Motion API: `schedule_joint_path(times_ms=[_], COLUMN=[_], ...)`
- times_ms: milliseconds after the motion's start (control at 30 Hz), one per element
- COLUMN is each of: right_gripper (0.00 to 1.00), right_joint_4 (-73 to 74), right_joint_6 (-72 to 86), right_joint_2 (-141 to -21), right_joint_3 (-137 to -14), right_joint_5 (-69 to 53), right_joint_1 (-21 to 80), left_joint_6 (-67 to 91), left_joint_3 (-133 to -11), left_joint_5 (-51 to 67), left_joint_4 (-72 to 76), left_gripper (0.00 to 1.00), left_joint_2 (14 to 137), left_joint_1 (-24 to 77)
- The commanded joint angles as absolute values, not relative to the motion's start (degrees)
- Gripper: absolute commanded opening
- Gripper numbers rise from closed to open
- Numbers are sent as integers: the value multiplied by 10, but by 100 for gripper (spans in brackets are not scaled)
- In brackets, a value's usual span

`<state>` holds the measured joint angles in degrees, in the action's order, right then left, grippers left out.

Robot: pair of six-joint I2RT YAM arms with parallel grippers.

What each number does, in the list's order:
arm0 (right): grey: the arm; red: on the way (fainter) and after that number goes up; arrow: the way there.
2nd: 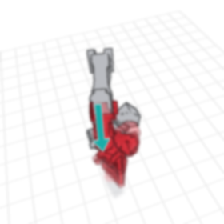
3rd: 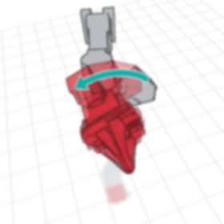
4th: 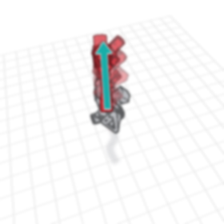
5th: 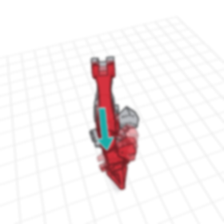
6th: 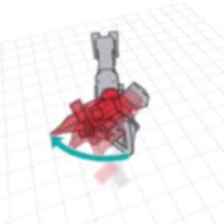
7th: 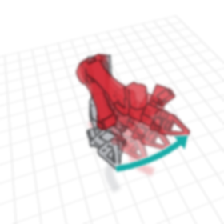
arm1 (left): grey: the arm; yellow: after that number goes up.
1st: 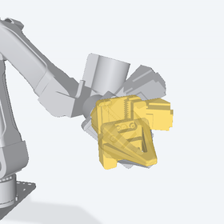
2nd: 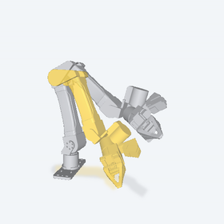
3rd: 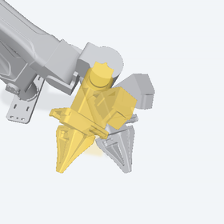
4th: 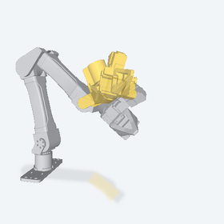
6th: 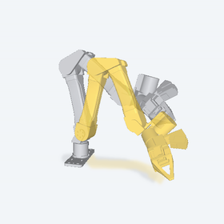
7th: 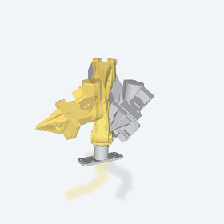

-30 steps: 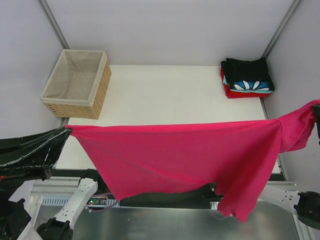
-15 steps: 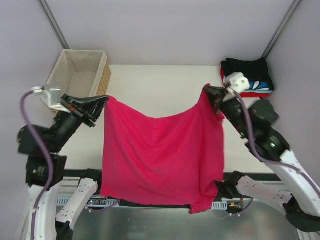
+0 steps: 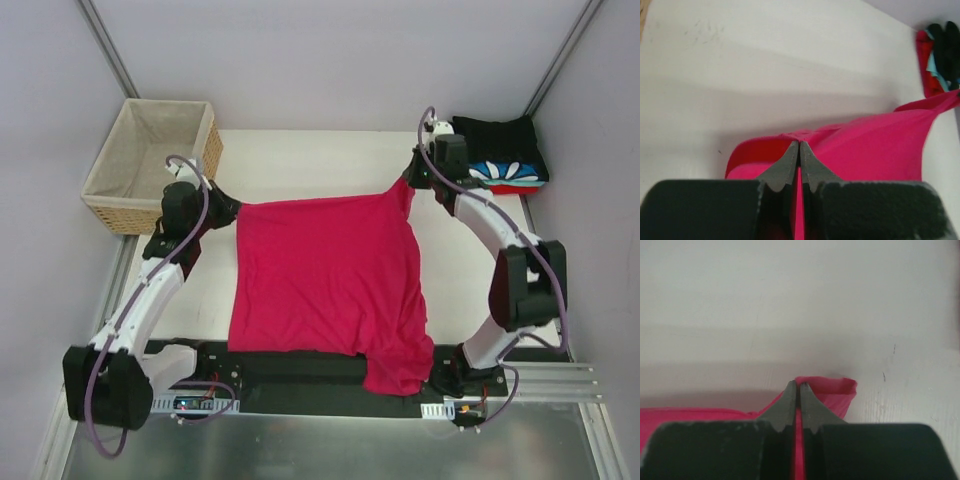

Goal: Fold and stack the t-shirts

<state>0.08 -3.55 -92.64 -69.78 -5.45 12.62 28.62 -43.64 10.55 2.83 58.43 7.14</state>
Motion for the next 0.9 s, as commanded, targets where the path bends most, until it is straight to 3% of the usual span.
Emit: schedule_joint_path(times_ms=[0, 233, 467, 533, 567, 600, 667, 700, 867], right_gripper=[0, 1, 1, 43, 66, 96, 97, 97, 97], right_joint_4=[-34, -7, 60, 59, 61, 62, 66, 65, 18], right_joint_6=[-2, 20, 7, 13, 16, 17, 11, 9, 4], right_joint_2=[-1007, -1111, -1194, -1201, -1203, -1202, -1193, -1183, -1053], right_joint_3=[-844, -994, -1107, -1104, -1103, -1101, -1094, -1089, -975], right_joint_5=[-116, -153, -162, -149, -142, -135, -123, -120, -101], right_joint_1=[120, 120, 127, 127, 127, 127, 127, 128, 134], left_joint_6=[294, 272, 286, 282, 280, 275, 266, 265, 293], left_joint_3=[-513, -662, -736, -755, -764, -773, -815, -829, -812], left_joint_5=[40, 26, 40, 41, 43, 47, 54, 58, 82], left_joint_4=[109, 103, 91, 86, 84, 80, 48, 40, 38], left_gripper=[0, 0, 0, 0, 17, 57, 92, 99, 99], left_joint_2=[661, 801, 896, 918, 941, 954, 991, 997, 931], left_joint_1=[66, 42, 14, 13, 13, 13, 14, 13, 18])
